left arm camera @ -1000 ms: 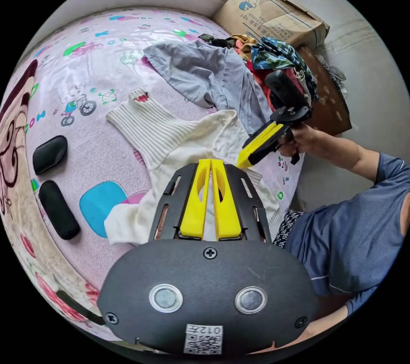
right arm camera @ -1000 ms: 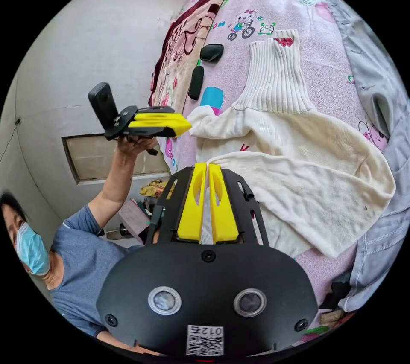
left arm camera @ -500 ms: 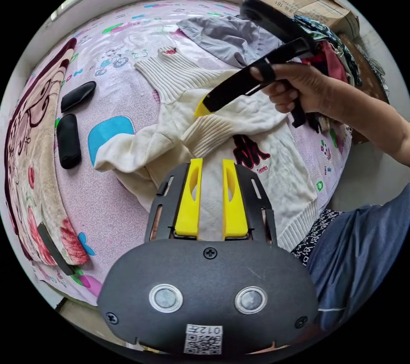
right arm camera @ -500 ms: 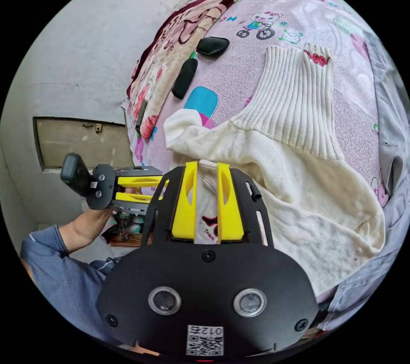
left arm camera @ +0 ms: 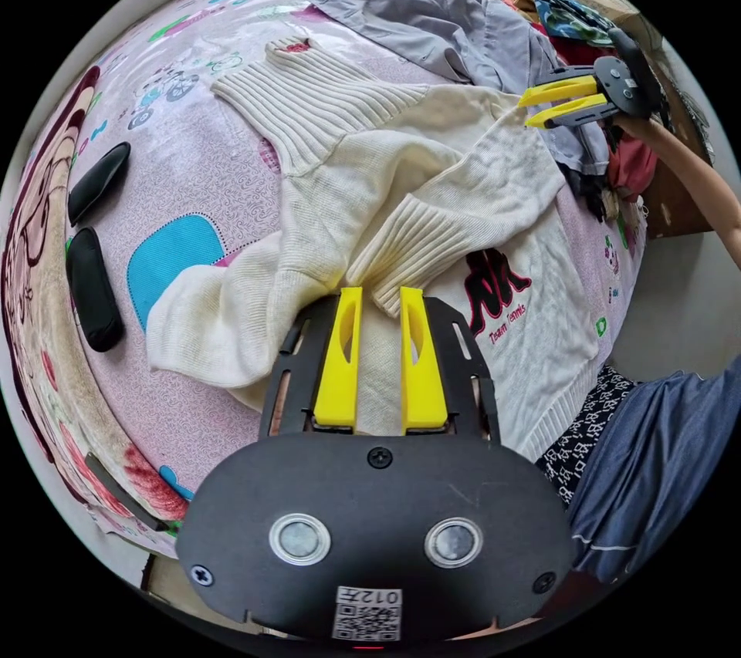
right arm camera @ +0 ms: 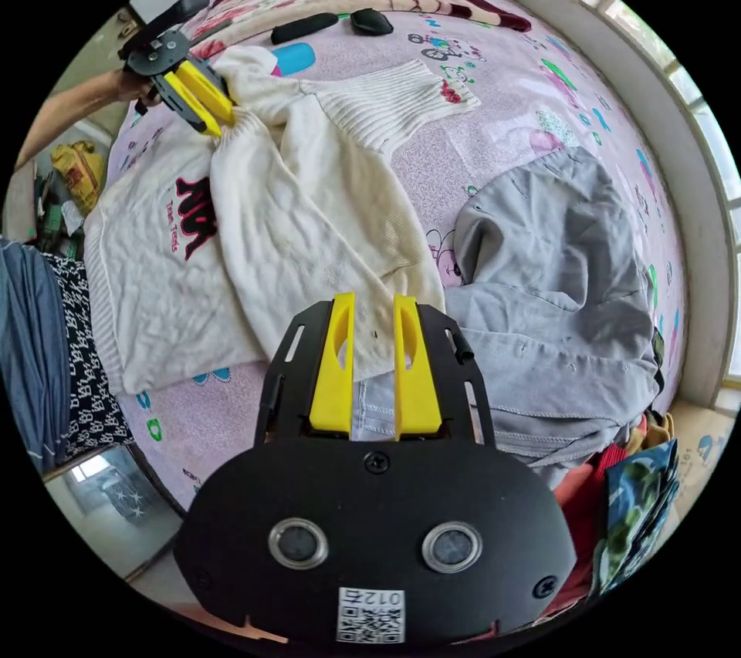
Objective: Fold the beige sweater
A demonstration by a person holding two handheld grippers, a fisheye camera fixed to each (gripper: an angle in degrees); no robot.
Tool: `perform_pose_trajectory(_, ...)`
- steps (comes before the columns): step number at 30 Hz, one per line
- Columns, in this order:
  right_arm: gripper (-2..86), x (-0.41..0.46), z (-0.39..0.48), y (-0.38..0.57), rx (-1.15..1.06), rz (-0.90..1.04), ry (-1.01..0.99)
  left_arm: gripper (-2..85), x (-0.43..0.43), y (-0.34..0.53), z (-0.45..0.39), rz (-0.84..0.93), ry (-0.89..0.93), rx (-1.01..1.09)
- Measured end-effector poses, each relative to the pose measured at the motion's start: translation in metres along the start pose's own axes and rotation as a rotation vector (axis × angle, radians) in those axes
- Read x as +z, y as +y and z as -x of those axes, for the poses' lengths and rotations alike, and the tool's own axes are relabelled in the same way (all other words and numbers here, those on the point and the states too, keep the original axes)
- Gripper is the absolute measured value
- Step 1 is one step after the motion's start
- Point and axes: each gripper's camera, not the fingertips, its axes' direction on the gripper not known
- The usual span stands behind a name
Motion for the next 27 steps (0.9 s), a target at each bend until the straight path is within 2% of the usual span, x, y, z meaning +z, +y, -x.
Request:
perform_pose_trajectory(6,7.3,0.000,0.003,-0.027,-0.121,0.104,-0.019,3.8,-0.004,0.001,-0.001,0.022,-0.016,0.027)
perform_pose_trajectory(11,2.7,-0.031,0.001,-0.024,-0.105,0.067,-0.007,1.6,-0.013,0.005,-0.005,0.028,-0.040,0.021)
perform_pose_trajectory(18,1.7,-0.052,-0.059,-0.003,0.205,0.012,-0.117,0.5,-0.051,0.017,-0.001,0.054,-0.027,-0.021)
perform_pose_trajectory(21,2.0,-0.051,-0.057,-0.008,0.231,0.053,-0.085,0.5,-0.051,0.015,0.014,0.101,-0.027,-0.066)
perform_pose_trajectory(24,2.6,-0.067,-0.055,-0.003,0.238,0.089,-0.034,0.4,-0.032,0.014,0.023,0.200,0.048,-0.063)
perform_pose_trajectory(27,3.4,-0.106,-0.054,0.021,0.264,0.041,-0.001,0.4,-0.044,0.032,0.026,0.146,0.072,-0.060)
